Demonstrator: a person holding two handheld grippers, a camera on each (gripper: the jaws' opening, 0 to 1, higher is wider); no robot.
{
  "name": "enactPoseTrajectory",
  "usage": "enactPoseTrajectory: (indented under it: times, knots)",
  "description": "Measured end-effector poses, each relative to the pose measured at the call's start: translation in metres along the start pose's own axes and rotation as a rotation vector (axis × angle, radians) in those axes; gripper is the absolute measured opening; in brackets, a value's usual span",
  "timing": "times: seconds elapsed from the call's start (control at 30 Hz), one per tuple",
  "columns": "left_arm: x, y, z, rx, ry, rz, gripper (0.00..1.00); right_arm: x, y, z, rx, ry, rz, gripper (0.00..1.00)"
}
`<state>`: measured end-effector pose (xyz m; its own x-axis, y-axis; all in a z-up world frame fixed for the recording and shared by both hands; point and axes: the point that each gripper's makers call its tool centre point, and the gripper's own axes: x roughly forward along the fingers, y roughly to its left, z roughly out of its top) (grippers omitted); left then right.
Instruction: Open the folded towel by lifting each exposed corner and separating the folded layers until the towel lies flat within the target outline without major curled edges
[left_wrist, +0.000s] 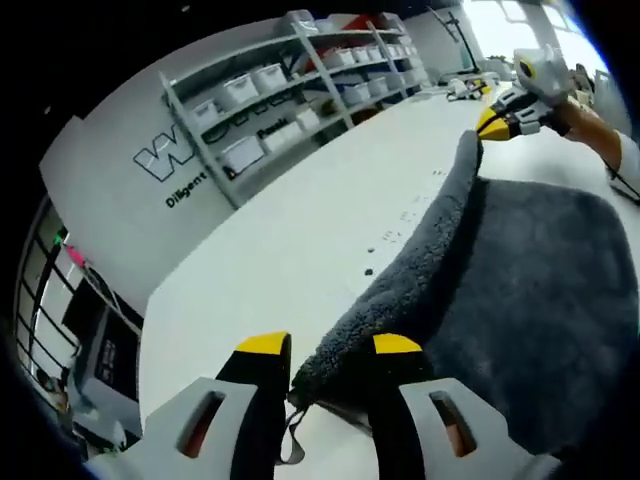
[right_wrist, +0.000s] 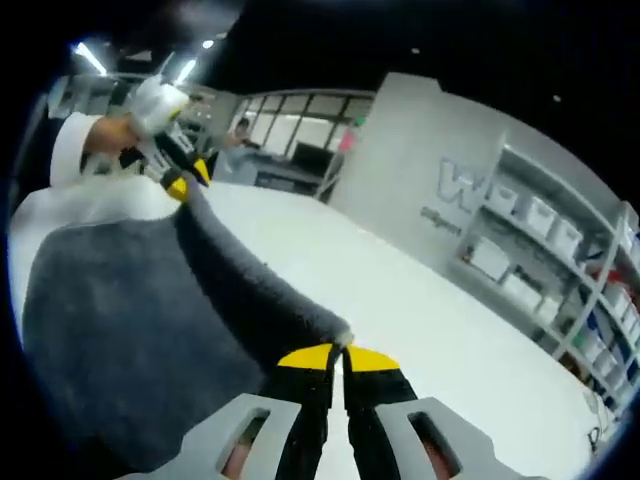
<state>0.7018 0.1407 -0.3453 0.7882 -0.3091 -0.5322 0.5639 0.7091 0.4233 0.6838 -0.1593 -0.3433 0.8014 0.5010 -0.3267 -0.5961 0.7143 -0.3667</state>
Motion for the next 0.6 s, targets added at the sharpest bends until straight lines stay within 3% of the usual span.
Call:
enactPoseTrajectory:
  times: [0.37, 0.47, 0.6]
  knots:
    - [-0.01, -0.003, -0.011, -0.059, -0.034, -0.014, 0.37, -0.003, -0.002, -0.001, 0.051, -0.022, 0.019, 0.0]
    - [-0.015, -0.01, -0.015, -0.1, -0.049, -0.037, 0.39, -0.004, 0.002, 0.003, 0.101, -0.049, 0.058, 0.02]
    - [-0.022, -0.025, -0.024, -0.17, -0.043, -0.11, 0.45, -0.009, 0.015, 0.013, 0.171, -0.104, 0.162, 0.11]
